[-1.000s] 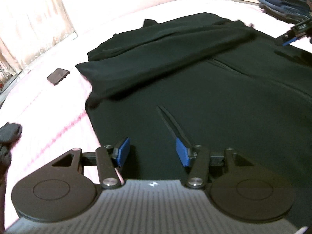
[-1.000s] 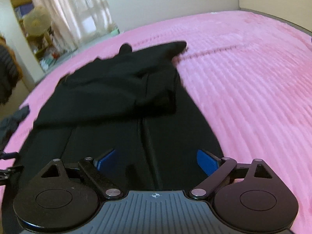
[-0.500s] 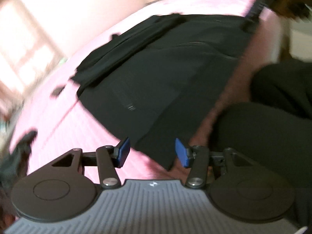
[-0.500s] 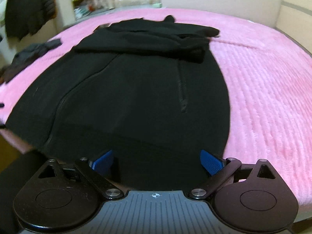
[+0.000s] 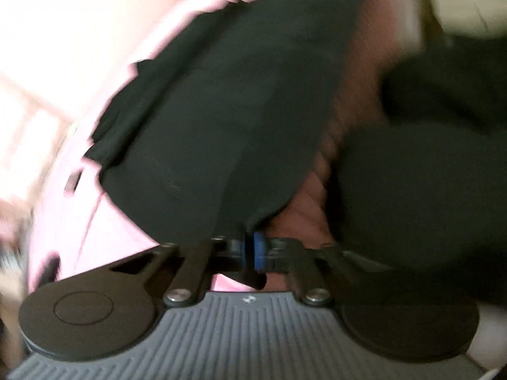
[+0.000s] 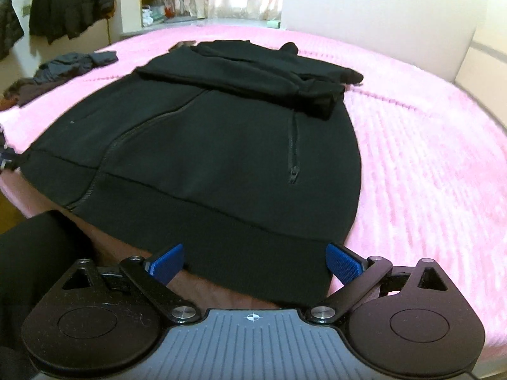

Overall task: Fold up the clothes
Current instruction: 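Grasp the jacket hem with both grippers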

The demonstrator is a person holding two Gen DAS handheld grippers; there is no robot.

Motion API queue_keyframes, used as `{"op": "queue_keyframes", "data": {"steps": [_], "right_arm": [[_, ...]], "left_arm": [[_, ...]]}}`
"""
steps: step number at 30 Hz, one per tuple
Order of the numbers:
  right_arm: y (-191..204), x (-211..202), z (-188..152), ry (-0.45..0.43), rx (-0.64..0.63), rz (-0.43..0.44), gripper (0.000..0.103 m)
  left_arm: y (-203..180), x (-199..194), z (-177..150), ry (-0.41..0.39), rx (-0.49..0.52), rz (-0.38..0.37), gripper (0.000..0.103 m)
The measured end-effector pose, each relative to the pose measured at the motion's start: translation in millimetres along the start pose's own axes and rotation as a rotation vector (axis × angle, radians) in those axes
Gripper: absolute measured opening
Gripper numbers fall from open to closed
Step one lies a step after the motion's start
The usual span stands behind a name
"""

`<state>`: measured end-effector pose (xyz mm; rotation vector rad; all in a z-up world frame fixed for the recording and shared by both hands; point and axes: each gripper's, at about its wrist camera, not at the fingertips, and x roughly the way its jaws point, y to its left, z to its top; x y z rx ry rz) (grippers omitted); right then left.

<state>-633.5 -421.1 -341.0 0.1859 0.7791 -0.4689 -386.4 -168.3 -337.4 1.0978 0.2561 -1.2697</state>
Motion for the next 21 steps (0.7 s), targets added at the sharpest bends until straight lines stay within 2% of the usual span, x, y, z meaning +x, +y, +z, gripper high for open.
{"op": "queue_keyframes", "data": {"steps": [1,3,6,10,11,15,16,17,21], "right_arm": [[-0.5,0.5,-2.6,0.002,0.001,0.0,0.098],[1.5,0.8,-6.5,0.002,-0.014,-0.011,0.098],[11.3,-7.9,-5.7,-0.049,-0.053,0.003,0.098],[31.0,-12.4,-7.2,-0.089,-0.176,0.034,0.098],[33.2,-10.5,-8.0,-0.085,-0.188,0.04,0.098],[33.3,-0.5,-10.2,-0.067,-0.173,0.044,0.098],[33.4,0.4,-10.7,-0.069,-0.174,0.037,0.098],[33.8,0.5,-10.4,-0.073,-0.184,0.028,0.098],[41.6,-9.5,-16.6,-0.125,-0.296,-0.011,0.098]], "left_arm": [[10.3,-3.4,2.2,-0.018,-0.053,0.007,0.005],[22.5,-4.0,4.8,-0.035,-0.082,0.036,0.007],[14.5,3.4,5.6,-0.022,0.008,0.069,0.013],[-13.0,8.8,1.2,0.006,0.126,0.103,0.04],[-18.9,11.9,-1.4,0.017,0.147,0.105,0.04],[-34.2,19.0,-11.1,0.034,0.214,0.15,0.036],[-33.7,18.6,-10.6,0.04,0.207,0.158,0.019],[-31.3,15.9,-8.7,0.036,0.189,0.159,0.007],[-1.1,-4.5,6.7,-0.013,0.007,0.129,0.005]]}}
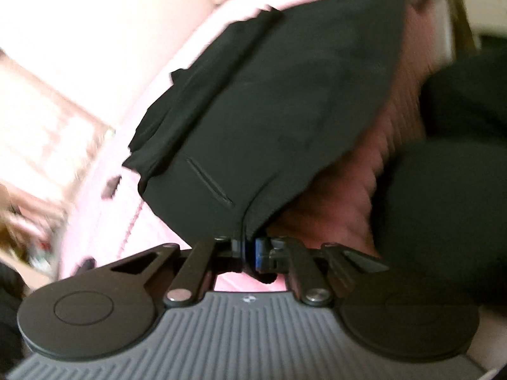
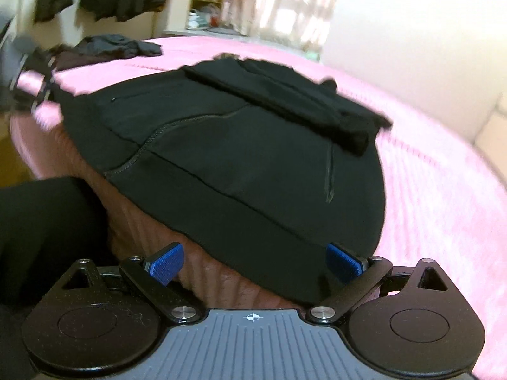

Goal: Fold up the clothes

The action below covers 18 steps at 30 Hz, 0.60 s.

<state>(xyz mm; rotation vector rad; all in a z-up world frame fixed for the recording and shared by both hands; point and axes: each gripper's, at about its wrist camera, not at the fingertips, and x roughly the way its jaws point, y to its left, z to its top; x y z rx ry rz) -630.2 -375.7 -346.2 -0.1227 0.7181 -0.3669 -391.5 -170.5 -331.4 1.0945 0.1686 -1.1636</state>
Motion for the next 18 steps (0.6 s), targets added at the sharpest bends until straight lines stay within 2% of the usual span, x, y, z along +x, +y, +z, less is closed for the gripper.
{"op": "queue_keyframes", "data": {"steps": [4,10,12,16,18], "right_arm": [[24.3,-7.9,4.4,-0.06,-0.109,0.045,0.098],[68.6,26.2,25.1,-0.144,-0.213,0.079,0.098],[82.7,43.5,30.4,-0.143,-0.278,0.03,0.098],[78.7,52.8,23.1,-0.134,-0.357,-0.158,0.098],[64.3,52.7,10.2,-0.088,-0.405,-0.239,0.083]], "left_arm": [[33.0,-7.6,16.8,-0.026,-0.107,-0.034,0.005],[70.9,-12.6,42.8,-0.068,-0.229,-0.098,0.005],[82.7,-14.3,48.6,-0.079,-0.267,-0.107,0.005],[97.0,-19.9,51.0,-0.07,-0.3,-0.087,0.005],[98.7,-21.2,48.6,-0.062,-0.3,-0.082,0.005]]}}
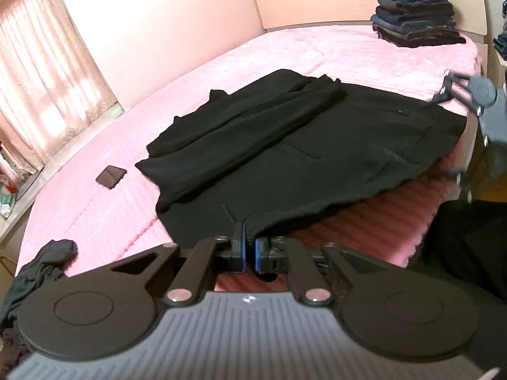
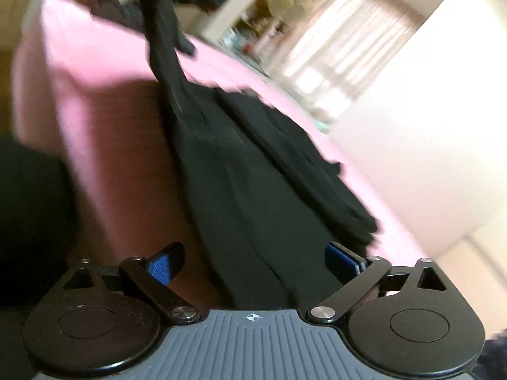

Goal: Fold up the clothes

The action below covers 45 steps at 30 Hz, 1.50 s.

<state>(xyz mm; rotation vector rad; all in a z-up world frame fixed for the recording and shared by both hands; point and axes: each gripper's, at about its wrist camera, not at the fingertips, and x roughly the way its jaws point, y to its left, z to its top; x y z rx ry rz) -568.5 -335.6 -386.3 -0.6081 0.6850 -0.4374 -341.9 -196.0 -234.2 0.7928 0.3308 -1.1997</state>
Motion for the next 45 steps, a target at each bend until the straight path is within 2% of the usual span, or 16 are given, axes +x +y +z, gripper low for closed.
{"op": "queue_keyframes", "data": {"steps": [4,6,8,10,13,14,15,17,20,27,33,37,41,45], "right_arm": [[-18.1,-5.1,-50.3,0.11,-0.095,-0.073,0.081],[-24.8,-12.1,-67.8,0.124,-0.147,-0.092,0.071],[-27.9,-14.4,-74.3,0.118,-0.2,-0.079,0.066],[-26.3,-15.0,-77.4,0.098,-0.26,-0.058,0.056],[-19.9,-12.0,-77.8,0.068,-0.364,-0.013,0.029],[-21.0,-9.9,-76.9,0.071,-0.374,0.007,0.007],[-22.1,-7.7,-75.9,0.074,-0.385,0.026,0.003],[-33.3,-9.4,-70.1,0.083,-0.349,0.048,0.003],[-55.6,-31.8,-54.3,0.066,-0.301,0.02,0.002],[-75.5,-121.3,-10.5,0.001,-0.272,-0.023,0.002],[-70.3,-215.6,-1.9,-0.025,-0.239,-0.025,0.002],[-55.5,-264.3,-3.9,-0.013,-0.204,-0.017,0.002],[-46.4,-291.9,-4.2,0.011,-0.191,-0.009,0.002],[-48.6,-290.9,1.4,0.013,-0.201,-0.015,0.002]], "left_arm": [[-4.2,5.7,-10.9,0.028,0.012,-0.002,0.005],[-14.0,10.5,-18.3,0.049,0.049,-0.002,0.005],[-23.6,15.3,-25.1,0.068,0.086,-0.001,0.005],[-33.2,20.3,-31.5,0.086,0.122,0.001,0.005],[-41.2,25.0,-37.7,0.098,0.171,0.016,0.005],[-42.1,25.4,-38.8,0.099,0.185,0.02,0.005],[-42.7,25.4,-39.6,0.1,0.199,0.023,0.005],[-42.0,20.3,-40.2,0.09,0.222,0.031,0.005],[-40.0,-3.1,-38.2,0.052,0.239,0.059,0.005],[-46.7,-79.4,-36.3,-0.016,0.191,0.092,0.004],[-67.3,-161.2,-45.0,-0.033,0.178,0.05,0.004],[-79.3,-201.7,-45.9,-0.037,0.173,0.013,0.004],[-87.7,-216.1,-49.0,-0.041,0.167,-0.019,0.004],[-87.8,-219.9,-46.5,-0.053,0.166,-0.026,0.004]]}}
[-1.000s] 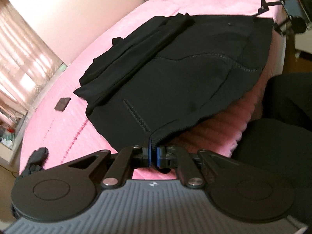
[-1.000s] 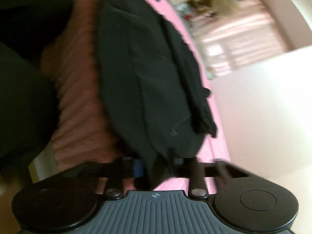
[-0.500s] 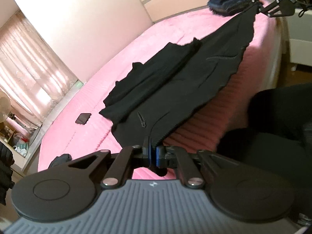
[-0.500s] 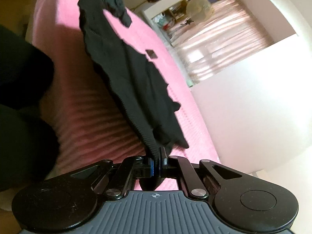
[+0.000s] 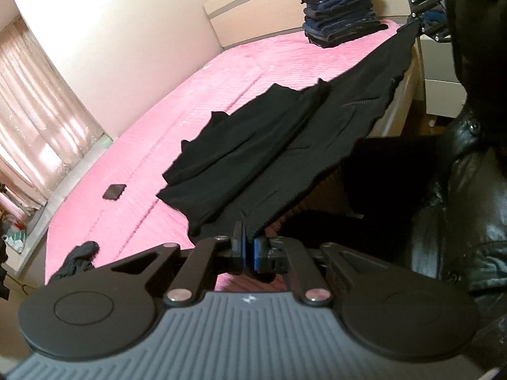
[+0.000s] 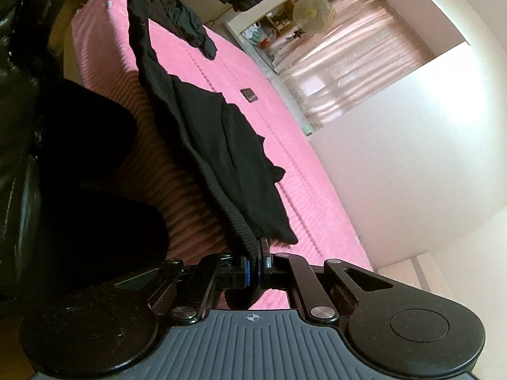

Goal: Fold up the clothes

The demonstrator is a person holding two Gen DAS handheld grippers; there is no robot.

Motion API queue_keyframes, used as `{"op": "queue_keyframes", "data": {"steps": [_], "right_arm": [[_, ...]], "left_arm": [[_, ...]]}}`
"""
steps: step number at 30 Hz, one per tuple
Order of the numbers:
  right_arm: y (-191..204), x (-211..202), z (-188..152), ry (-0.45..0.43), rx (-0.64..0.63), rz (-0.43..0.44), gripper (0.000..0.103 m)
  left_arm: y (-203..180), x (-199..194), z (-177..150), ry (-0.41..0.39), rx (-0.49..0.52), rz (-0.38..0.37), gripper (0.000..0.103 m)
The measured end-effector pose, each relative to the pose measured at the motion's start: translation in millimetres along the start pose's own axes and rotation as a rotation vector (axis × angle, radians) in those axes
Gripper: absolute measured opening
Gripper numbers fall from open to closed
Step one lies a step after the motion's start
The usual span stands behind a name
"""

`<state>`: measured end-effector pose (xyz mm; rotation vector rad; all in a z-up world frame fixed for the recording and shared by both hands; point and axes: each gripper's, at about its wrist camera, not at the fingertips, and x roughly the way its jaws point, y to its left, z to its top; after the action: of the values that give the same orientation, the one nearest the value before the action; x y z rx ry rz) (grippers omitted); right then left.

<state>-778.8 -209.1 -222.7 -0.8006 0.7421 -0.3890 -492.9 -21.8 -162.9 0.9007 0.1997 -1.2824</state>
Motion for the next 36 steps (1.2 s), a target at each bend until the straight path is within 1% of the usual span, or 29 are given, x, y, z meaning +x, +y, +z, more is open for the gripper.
{"op": "queue_keyframes", "data": {"steps": [1,4,7,9,11,13,16,19,21,23,25,26,28,31,33,34,36], "right_arm": [[-5.6,2.8,2.7,-0.004,-0.009,-0.006,0.002],[-38.8,22.9,12.6,-0.034,-0.032,-0.044,0.002],[-88.4,61.6,27.3,-0.075,-0.036,-0.079,0.002],[-128.6,99.4,38.9,-0.085,-0.03,-0.083,0.002],[-166.2,142.4,48.0,-0.083,0.001,-0.066,0.002],[-197.5,197.8,53.8,-0.064,0.007,-0.048,0.002],[-227.3,284.9,53.9,-0.011,0.045,0.016,0.002],[-230.7,371.3,43.9,0.056,0.074,0.088,0.002],[-220.8,423.5,31.1,0.103,0.094,0.149,0.002],[-210.1,468.9,18.5,0.145,0.111,0.205,0.002],[-201.5,500.0,8.2,0.172,0.13,0.243,0.002],[-200.2,510.7,5.1,0.177,0.135,0.251,0.002],[-210.4,516.5,3.3,0.157,0.158,0.238,0.002],[-229.7,523.1,7.2,0.129,0.19,0.2,0.002],[-237.4,539.5,8.9,0.137,0.208,0.187,0.002],[-239.2,550.9,8.8,0.15,0.219,0.19,0.002],[-234.6,576.6,5.9,0.19,0.233,0.223,0.003]], "left_arm": [[4.4,0.9,3.2,-0.009,-0.001,0.01,0.004],[27.5,7.5,20.8,-0.034,0.001,0.065,0.005],[58.7,19.5,44.5,-0.064,0.021,0.117,0.005],[86.1,34.9,64.2,-0.081,0.026,0.144,0.005],[119.3,62.5,83.4,-0.086,0.026,0.159,0.005],[151.4,96.5,96.8,-0.087,0.017,0.164,0.005],[199.1,173.4,107.3,-0.043,-0.01,0.148,0.005],[234.9,264.7,102.4,0.032,-0.052,0.118,0.005],[247.9,329.8,89.4,0.098,-0.071,0.081,0.005],[251.8,386.8,71.9,0.161,-0.089,0.036,0.005],[251.7,427.3,54.7,0.206,-0.109,0.01,0.005],[252.7,440.7,49.2,0.214,-0.119,0.006,0.005],[260.1,451.1,46.8,0.2,-0.134,0.009,0.005],[276.3,452.4,56.3,0.152,-0.139,0.028,0.005],[289.6,463.8,63.4,0.13,-0.149,0.044,0.005],[292.9,473.4,64.4,0.134,-0.156,0.048,0.005],[293.6,502.8,61.5,0.19,-0.158,0.033,0.005]]}}
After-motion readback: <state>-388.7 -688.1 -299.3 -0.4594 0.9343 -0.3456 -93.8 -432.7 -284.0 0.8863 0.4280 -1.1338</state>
